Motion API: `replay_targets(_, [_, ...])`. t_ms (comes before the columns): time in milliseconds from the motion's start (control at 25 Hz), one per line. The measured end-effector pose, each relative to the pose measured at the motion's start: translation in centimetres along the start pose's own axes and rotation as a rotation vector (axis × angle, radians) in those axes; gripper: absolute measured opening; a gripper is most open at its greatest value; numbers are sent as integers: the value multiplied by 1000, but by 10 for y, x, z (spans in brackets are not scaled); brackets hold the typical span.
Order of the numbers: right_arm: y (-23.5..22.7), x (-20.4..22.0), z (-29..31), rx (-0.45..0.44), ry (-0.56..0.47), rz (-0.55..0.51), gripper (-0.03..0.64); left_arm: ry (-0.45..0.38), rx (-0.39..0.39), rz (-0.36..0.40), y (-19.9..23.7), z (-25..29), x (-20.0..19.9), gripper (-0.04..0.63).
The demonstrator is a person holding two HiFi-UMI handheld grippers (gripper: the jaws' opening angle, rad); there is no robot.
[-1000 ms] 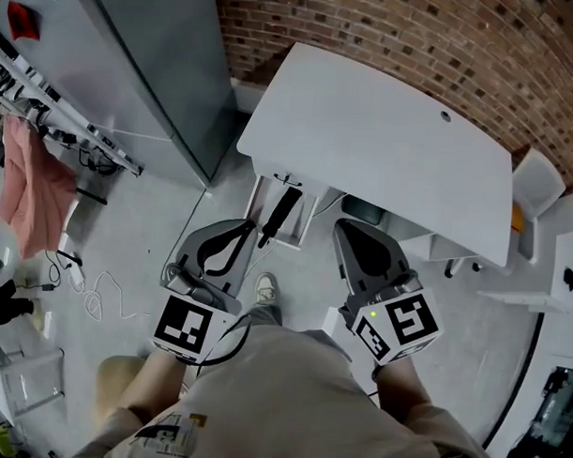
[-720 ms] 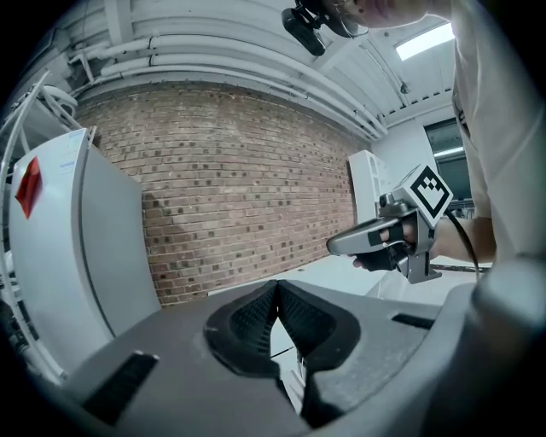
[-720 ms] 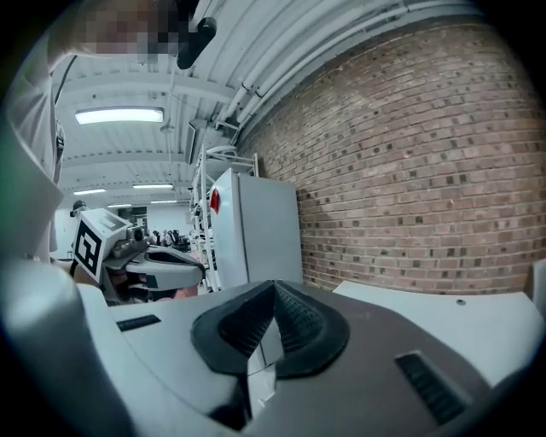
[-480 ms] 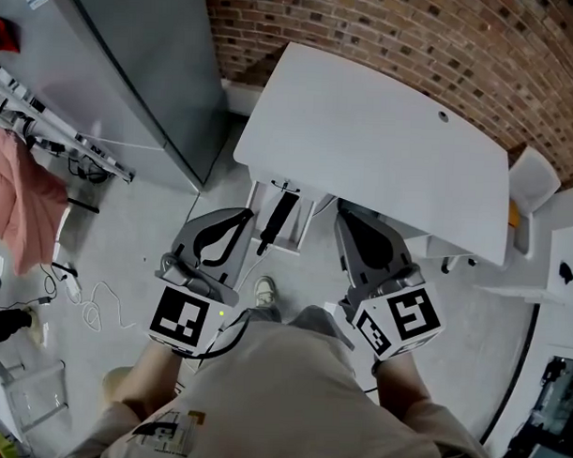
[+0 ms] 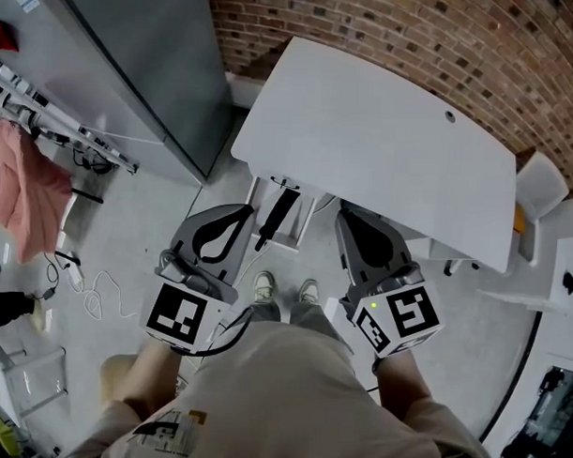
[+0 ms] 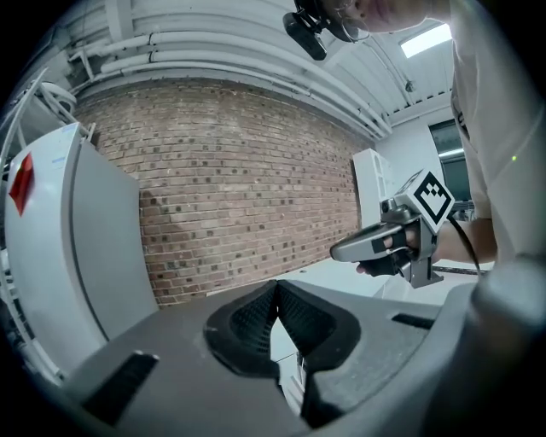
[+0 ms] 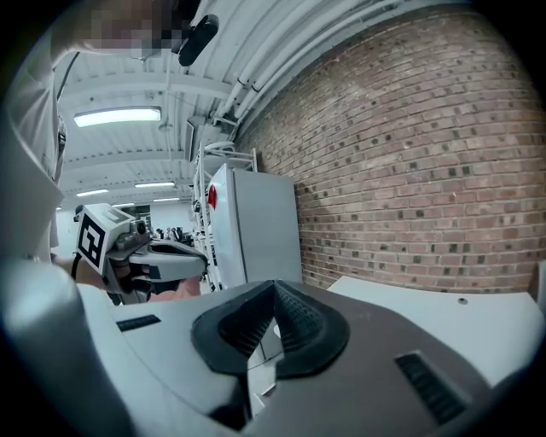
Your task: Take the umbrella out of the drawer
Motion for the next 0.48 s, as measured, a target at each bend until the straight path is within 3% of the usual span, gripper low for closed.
replay_targets(240, [-13,11,3,-20,12,23,8,32,-36,-9,-5,11,8,8])
replay_targets(480, [-21,31,11,-44,38,15,8,32,-22,-14,-6,28,19,9])
Point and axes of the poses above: the fingertips, and each gripper's own axes: z forward along the fingers, y to its left, x out of its underside, the point moved 3 cm from there along -z, backward along the fingers, and after that the axes turned 8 degrees about -y, right-handed, at the moved point
